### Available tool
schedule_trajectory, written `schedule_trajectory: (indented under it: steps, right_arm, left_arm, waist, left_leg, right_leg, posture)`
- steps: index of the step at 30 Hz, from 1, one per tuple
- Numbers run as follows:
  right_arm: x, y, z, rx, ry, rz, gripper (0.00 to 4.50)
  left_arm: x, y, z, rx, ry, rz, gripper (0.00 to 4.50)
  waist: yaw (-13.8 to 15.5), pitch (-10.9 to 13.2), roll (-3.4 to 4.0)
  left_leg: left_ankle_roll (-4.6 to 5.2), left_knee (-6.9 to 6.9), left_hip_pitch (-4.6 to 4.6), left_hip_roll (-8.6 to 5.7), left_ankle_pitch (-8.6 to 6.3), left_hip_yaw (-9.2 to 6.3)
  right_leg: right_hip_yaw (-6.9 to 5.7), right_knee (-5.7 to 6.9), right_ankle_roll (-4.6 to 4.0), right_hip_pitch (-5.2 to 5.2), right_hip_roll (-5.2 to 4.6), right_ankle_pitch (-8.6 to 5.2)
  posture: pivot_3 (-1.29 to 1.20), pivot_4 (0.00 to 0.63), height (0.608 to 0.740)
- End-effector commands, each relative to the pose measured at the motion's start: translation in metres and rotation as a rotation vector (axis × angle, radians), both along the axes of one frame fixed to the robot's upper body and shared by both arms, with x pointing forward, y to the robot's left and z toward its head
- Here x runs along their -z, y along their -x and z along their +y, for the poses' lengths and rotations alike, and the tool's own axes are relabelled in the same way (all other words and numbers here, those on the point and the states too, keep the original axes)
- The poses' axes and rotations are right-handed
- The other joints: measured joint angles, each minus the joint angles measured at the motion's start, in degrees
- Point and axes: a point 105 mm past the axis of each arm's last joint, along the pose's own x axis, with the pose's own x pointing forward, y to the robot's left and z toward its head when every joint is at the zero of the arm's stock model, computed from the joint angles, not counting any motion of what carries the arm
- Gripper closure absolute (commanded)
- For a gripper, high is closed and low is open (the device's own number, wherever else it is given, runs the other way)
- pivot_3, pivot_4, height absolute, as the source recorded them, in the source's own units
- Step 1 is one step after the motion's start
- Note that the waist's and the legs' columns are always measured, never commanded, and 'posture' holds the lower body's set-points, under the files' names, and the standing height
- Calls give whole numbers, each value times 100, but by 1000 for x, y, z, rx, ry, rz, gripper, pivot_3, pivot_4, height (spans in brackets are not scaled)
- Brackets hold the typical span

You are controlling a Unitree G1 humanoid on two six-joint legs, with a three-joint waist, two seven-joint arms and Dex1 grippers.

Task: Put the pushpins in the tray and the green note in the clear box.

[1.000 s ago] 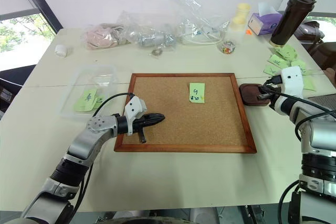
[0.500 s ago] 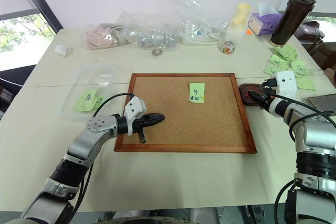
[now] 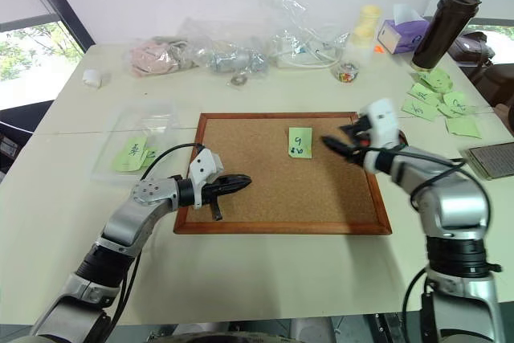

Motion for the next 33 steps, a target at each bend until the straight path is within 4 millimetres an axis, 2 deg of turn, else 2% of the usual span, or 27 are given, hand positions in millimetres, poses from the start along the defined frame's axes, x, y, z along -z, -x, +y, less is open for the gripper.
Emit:
schedule_trajectory:
  steps: [1,4,15,18,19,20,22,26,33]
  right_arm:
    - [-4,-2,5,-6,30,-45,1636]
    - [5,-5,9,-8,51,-40,1636]
    - [26,-14,5,24,73,-17,1636]
    - [29,-17,3,37,75,-15,2415]
    - [30,-17,3,38,75,-14,3006]
    - [31,-17,3,39,76,-13,3302]
    - [33,-17,3,38,79,-12,4363]
    - [33,-17,3,36,86,-17,4445]
    - [-3,-16,-12,91,24,-103,4445]
  left_arm:
    - [14,7,-1,26,-32,50,4500]
    - [13,7,-1,25,-32,48,4500]
    - [12,8,-1,14,-29,48,4500]
    - [11,8,-1,13,-28,47,4500]
    - [11,8,-1,12,-28,47,4500]
    - [11,8,-1,11,-28,47,4500]
    - [11,8,-1,10,-28,47,4500]
    - [11,8,-1,8,-27,47,4500]
    - [13,9,0,8,-29,55,4500]
  waist:
    - [0,0,0]
    - [-14,0,0]
    - [-22,0,0]
    - [-21,0,0]
    - [-21,0,0]
    - [-21,0,0]
    - [-23,0,0]
    - [-25,0,0]
    - [-15,0,0]
  left_leg:
    - [0,1,0,-4,0,-1]
    - [0,-1,1,-6,0,-1]
    - [0,-1,2,-3,0,-2]
    - [0,-1,2,-3,0,-2]
    - [0,-1,1,-3,0,-2]
    - [0,-1,1,-3,0,-2]
    - [0,-1,1,-3,0,-2]
    - [0,-2,2,-3,0,-2]
    - [0,-2,0,-3,0,-2]
  right_leg:
    - [0,0,0,0,-3,0]
    - [0,0,0,-1,-4,0]
    - [-1,0,0,-1,-2,0]
    - [-1,0,0,-1,-2,0]
    - [-2,0,0,-1,-2,0]
    - [-2,0,0,-1,-2,0]
    - [-1,0,0,-1,-2,0]
    - [-1,0,0,-2,-1,0]
    - [-1,0,0,-3,-2,0]
  posture:
    - [0,150,740]
    - [0,150,740]
    - [0,150,740]
    - [0,150,740]
    - [0,150,740]
    - [0,150,740]
    - [0,150,740]
    - [0,150,740]
    - [0,150,740]
